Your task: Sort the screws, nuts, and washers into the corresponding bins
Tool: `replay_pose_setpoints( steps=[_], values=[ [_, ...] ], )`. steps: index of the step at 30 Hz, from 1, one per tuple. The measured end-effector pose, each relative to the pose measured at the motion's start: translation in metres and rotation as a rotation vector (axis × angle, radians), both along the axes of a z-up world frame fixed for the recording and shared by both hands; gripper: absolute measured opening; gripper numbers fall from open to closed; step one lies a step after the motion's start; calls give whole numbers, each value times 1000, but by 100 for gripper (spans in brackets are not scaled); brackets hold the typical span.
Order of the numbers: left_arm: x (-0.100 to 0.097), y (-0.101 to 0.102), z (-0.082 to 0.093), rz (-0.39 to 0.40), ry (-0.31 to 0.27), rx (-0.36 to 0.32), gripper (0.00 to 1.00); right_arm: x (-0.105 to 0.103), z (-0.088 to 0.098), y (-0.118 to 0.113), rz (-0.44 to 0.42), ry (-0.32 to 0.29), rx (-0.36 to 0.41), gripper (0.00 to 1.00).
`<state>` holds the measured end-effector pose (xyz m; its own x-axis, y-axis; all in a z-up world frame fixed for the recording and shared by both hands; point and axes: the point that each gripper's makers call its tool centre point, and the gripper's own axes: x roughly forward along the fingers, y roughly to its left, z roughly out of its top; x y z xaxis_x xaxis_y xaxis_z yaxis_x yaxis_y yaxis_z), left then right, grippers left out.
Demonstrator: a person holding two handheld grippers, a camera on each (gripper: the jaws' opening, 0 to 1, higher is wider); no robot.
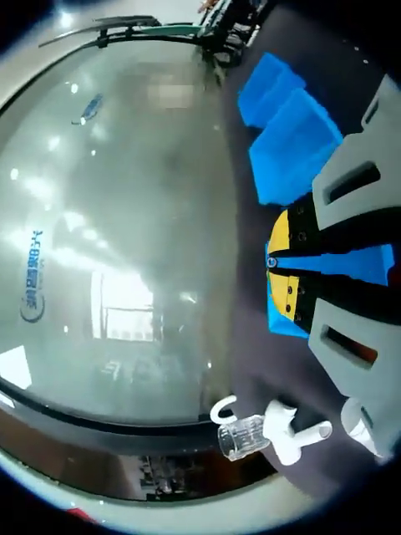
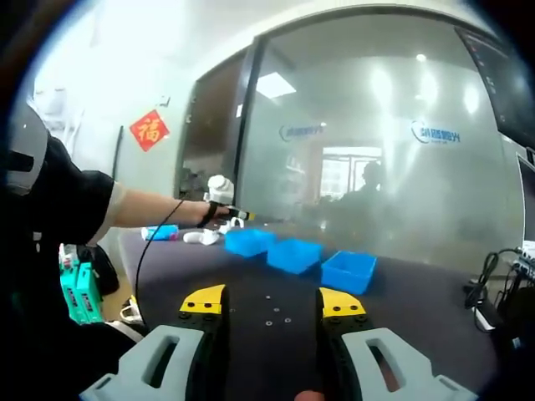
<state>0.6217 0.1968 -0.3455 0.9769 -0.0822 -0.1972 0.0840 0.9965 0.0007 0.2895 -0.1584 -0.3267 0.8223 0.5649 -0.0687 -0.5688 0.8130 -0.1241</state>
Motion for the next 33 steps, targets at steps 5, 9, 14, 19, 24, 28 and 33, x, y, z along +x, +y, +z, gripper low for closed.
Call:
replay_pose_setpoints(
  steps=[5,9,14,19,24,28,33],
  values=[
    [-4,-2,-5,-11,9,-13,18,-1,-1,3,8,2,1,37],
    [-12,-5,-8,-32,23,11,36,0,-2,3,4,4,3,37],
    [-35,-14,-7,-82,11,-16,36,1,-2,5,6,3,6,37],
    [-75,-32,0,-163,-16,-110,36,4,-3,6,6,4,10,37],
    [-118,-46,14,-216,-67,-159,35,5,-3,6,6,3,10,37],
    [-153,-59,23,-297,-116,-141,35,6,-2,4,1,3,10,37],
    [-201,-77,9,-421,-148,-75,34,7,-1,2,-2,0,14,37]
  ],
)
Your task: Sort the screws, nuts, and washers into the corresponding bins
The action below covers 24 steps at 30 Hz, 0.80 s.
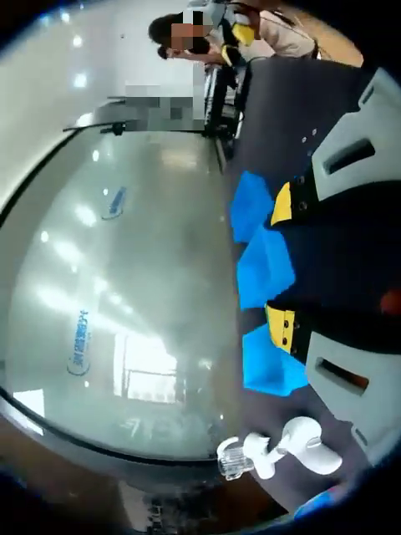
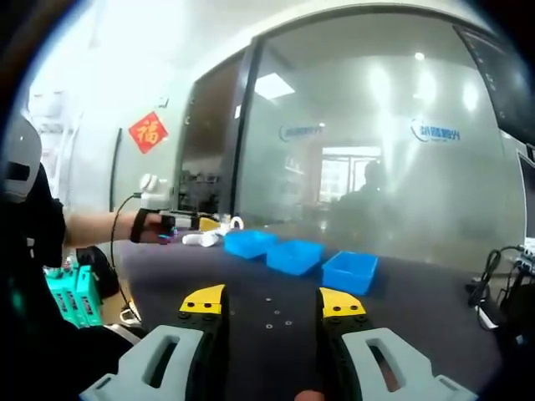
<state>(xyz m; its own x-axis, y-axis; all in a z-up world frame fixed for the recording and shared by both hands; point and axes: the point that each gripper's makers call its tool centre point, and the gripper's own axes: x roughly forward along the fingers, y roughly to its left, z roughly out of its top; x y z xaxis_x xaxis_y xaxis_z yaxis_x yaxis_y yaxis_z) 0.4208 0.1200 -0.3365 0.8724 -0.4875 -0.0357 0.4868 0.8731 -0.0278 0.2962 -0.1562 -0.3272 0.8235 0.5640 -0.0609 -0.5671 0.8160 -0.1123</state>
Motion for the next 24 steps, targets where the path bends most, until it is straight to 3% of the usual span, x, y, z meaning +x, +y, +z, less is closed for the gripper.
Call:
replay_pose_setpoints(
  steps=[11,19,24],
  values=[
    [-66,24,-13,13,-1,-27,35,2,-1,-2,0,7,6,38],
    [-79,39,-5,56,-25,-28,36,5,-8,1,6,23,4,39],
    [-77,36,-21,53,6,-17,36,6,-9,4,11,25,4,39]
  ],
)
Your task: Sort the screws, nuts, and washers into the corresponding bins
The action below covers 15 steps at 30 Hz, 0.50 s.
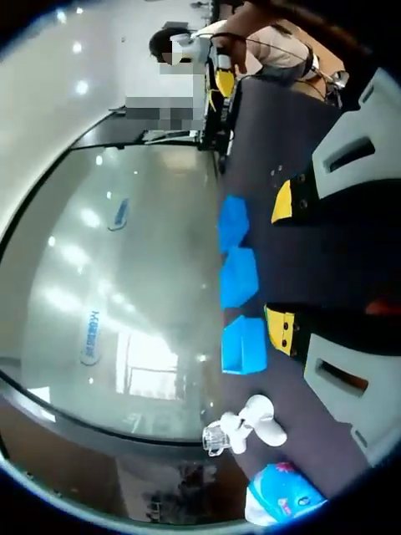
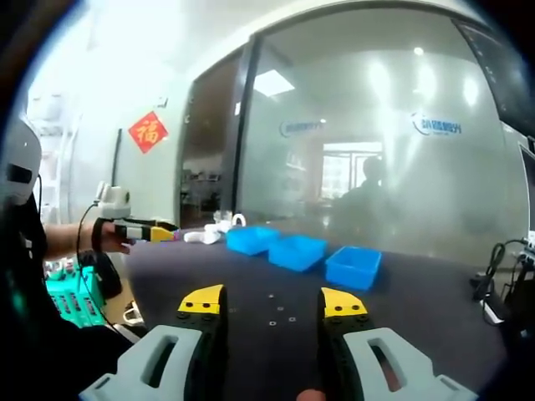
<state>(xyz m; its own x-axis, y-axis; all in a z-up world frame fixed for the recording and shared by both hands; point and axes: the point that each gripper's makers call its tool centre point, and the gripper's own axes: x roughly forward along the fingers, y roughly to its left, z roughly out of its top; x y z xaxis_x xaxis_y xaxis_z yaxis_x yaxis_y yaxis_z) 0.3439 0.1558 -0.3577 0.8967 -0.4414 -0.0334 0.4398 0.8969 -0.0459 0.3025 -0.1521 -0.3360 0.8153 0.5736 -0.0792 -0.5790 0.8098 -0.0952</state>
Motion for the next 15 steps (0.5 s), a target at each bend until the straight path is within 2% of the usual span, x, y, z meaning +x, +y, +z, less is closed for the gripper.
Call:
replay_pose_setpoints(
  steps=[9,15],
  values=[
    [-12,-10,9,-90,3,19,40,-5,-7,-8,2,10,0,39],
    [-21,-28,10,-201,29,53,41,-10,-12,-8,18,17,-16,40]
  ],
)
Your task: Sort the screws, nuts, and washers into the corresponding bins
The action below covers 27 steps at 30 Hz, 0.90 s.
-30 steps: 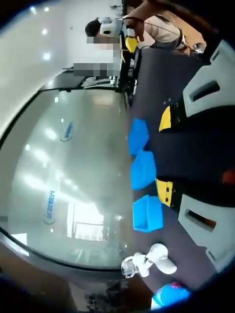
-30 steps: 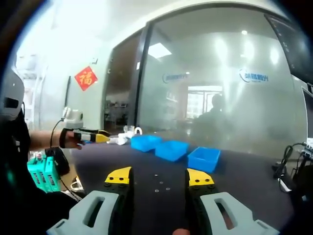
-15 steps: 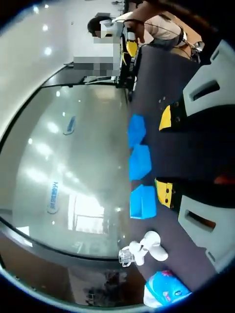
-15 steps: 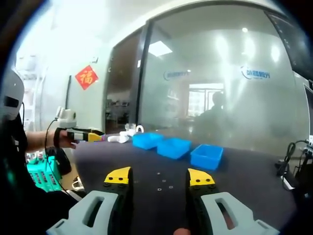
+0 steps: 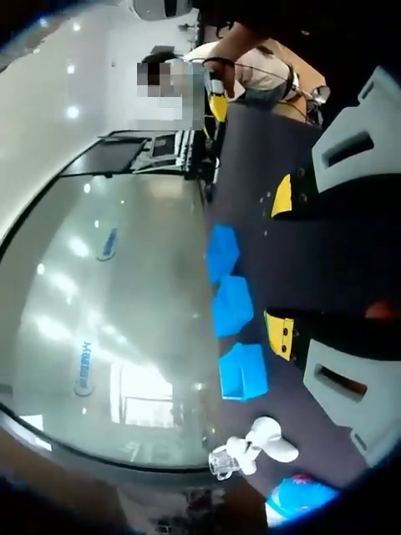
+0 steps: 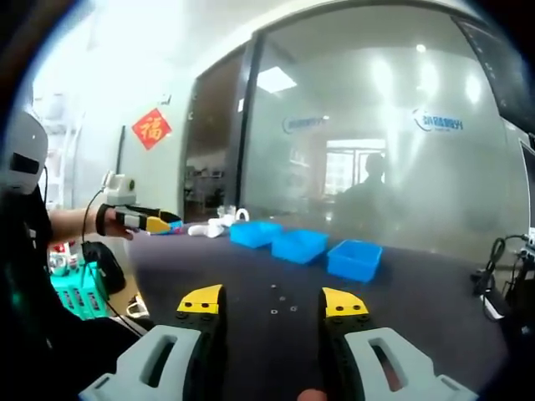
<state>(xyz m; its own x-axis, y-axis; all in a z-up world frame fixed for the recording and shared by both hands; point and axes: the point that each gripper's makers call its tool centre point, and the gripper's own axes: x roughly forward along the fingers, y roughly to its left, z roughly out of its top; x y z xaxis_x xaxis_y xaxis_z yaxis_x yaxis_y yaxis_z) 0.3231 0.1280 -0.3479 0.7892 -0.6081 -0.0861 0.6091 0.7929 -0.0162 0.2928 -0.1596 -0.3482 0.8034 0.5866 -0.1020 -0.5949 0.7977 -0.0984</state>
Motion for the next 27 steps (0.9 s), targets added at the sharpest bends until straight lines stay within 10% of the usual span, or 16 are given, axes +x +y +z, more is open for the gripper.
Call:
replay_pose_setpoints(
  steps=[27],
  values=[
    [76,-93,-35,-189,268,183,41,-7,0,-16,-32,-3,17,40]
  ],
)
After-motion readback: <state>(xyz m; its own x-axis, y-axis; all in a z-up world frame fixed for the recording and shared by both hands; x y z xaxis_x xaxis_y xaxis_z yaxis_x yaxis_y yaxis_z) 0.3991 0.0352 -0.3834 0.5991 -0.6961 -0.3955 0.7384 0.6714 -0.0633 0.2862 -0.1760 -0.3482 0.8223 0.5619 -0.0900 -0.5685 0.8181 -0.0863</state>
